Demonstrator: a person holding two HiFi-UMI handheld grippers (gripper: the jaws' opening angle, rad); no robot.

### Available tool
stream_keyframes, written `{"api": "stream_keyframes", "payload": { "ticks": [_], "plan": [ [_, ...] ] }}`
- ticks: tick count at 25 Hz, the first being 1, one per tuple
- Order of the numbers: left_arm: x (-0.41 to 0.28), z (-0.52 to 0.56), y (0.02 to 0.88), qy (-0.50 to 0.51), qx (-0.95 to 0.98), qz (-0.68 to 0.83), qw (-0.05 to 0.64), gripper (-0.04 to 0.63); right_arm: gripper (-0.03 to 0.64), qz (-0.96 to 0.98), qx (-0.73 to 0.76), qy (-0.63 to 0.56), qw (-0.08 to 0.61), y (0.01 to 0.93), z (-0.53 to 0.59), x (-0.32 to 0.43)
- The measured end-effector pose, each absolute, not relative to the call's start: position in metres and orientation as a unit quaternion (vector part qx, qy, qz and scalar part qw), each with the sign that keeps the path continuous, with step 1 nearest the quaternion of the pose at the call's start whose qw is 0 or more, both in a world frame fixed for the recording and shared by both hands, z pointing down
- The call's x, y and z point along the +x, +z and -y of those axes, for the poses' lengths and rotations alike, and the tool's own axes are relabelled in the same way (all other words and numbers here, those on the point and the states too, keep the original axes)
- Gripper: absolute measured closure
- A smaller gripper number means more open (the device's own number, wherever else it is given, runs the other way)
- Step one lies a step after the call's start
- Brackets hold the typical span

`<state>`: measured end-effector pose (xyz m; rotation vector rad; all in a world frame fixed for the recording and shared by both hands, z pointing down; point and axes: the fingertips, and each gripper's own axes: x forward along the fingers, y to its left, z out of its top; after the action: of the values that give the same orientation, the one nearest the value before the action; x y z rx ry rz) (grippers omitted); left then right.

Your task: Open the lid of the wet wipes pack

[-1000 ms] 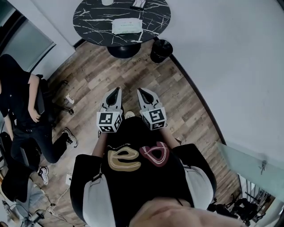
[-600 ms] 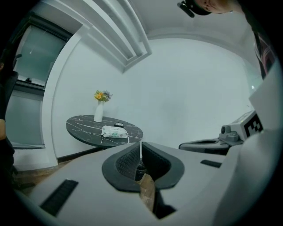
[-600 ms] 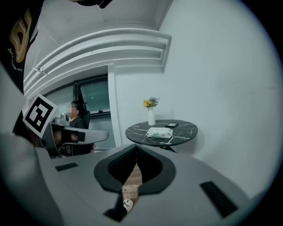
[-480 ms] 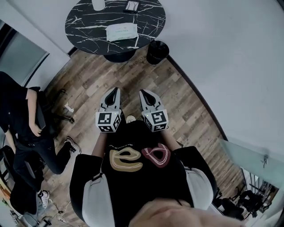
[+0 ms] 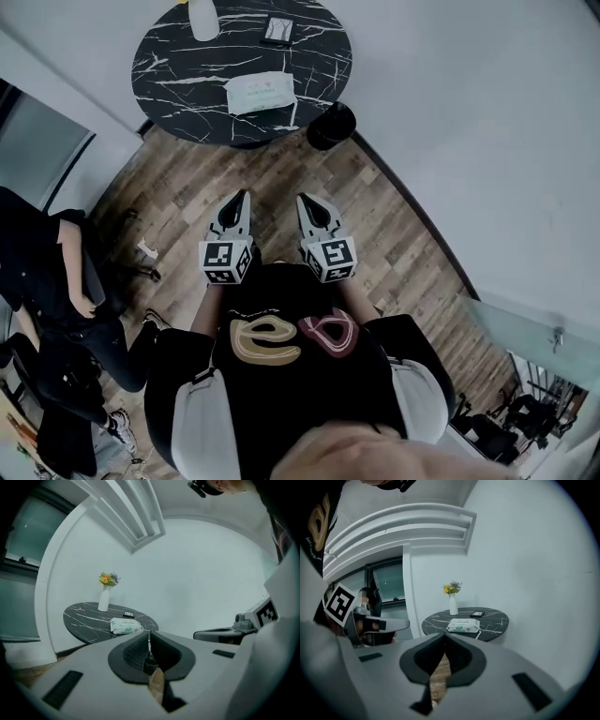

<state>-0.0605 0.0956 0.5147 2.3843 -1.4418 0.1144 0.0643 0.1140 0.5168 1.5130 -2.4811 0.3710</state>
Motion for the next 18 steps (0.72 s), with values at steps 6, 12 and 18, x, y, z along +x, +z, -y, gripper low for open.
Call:
{"api": "stream_keyframes", "payload": {
  "ticks": [6,12,18],
  "plan": [
    [-0.083,-0.047,0.521,0.046,0.849,0.494,0.182,0.569,0.604,0.838,0.514,0.145,0.111,0.524,-0.073,0.038],
    [-0.102,-0.002,0.520,0.051,0.864,0.468,0.178,0.569,0.604,0.828,0.532,0.141,0.107,0.522,-0.030,0.012],
    [-0.121,0.037,0.520,0.062,0.877,0.442,0.179,0.569,0.604,0.810,0.558,0.145,0.108,0.526,0.000,-0.004]
  ]
}}
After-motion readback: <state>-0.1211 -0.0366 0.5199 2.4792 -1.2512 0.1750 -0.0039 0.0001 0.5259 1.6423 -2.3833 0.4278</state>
